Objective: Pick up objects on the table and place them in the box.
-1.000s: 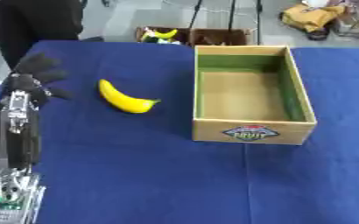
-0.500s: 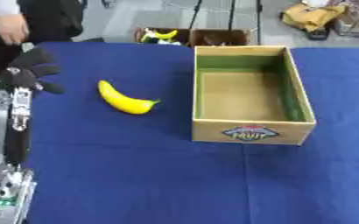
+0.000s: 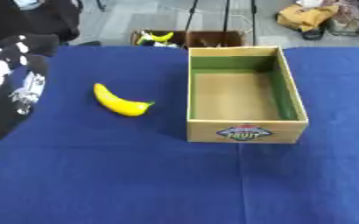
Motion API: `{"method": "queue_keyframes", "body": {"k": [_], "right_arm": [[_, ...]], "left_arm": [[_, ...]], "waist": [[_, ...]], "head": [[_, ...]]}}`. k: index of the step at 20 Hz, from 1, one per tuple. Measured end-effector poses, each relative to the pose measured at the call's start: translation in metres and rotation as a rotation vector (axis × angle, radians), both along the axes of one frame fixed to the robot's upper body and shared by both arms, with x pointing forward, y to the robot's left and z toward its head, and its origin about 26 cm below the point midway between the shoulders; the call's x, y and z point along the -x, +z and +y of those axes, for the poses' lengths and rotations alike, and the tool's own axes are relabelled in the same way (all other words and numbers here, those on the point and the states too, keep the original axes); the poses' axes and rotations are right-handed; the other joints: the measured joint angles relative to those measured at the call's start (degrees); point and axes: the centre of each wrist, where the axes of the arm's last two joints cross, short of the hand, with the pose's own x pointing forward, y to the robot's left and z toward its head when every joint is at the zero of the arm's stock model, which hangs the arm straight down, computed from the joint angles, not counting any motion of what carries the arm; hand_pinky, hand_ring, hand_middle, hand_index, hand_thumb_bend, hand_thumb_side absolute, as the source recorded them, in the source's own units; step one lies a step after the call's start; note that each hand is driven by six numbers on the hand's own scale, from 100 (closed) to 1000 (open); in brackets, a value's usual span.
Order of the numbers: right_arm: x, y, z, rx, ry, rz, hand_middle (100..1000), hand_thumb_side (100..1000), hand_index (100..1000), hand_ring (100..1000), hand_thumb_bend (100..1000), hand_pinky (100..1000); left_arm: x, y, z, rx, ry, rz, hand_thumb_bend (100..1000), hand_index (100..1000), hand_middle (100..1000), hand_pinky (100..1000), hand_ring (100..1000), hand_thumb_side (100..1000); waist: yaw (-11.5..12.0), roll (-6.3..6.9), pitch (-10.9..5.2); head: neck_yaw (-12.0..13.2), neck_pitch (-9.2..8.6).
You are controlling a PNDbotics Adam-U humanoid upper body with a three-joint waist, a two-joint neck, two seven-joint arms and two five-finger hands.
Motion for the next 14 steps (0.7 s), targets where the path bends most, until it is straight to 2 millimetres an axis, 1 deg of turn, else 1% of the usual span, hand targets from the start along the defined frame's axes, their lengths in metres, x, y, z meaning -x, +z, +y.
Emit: {"method": "queue_keyframes", "body": {"k": [3, 7, 10, 13, 14], "right_arm": [[0.000, -0.001, 0.000, 0.003, 0.002, 0.005, 720, 1000, 868, 695, 100, 677], [0.001, -0.002, -0.001, 0.010, 0.006, 0.011, 720, 1000, 867, 695, 100, 678], [0.001, -0.002, 0.000, 0.014, 0.009, 0.012, 720, 1000, 867, 696, 100, 678], [0.001, -0.002, 0.000, 0.016, 0.012, 0.014, 719, 1000, 867, 696, 100, 679], [0.001, -0.002, 0.000, 0.017, 0.014, 0.014, 719, 1000, 867, 696, 100, 679]], "left_arm": [[-0.003, 0.015, 0.001, -0.131, 0.020, 0.036, 100, 850, 763, 605, 766, 1000], [-0.014, 0.029, 0.005, -0.265, 0.049, 0.083, 100, 886, 791, 613, 775, 1000], [-0.025, 0.031, 0.009, -0.327, 0.057, 0.138, 114, 898, 803, 617, 779, 1000], [-0.038, 0.031, 0.012, -0.374, 0.062, 0.203, 179, 907, 809, 620, 782, 992], [-0.042, 0.030, 0.014, -0.390, 0.065, 0.228, 185, 906, 809, 620, 783, 983]], "waist": [[-0.3, 0.07, -0.01], [-0.6, 0.18, -0.01], [-0.9, 0.31, -0.01], [-1.1, 0.32, -0.01], [-1.2, 0.34, -0.01]], "head": [[0.0, 0.00], [0.1, 0.00], [0.3, 0.00], [0.6, -0.02], [0.6, -0.02]]}}
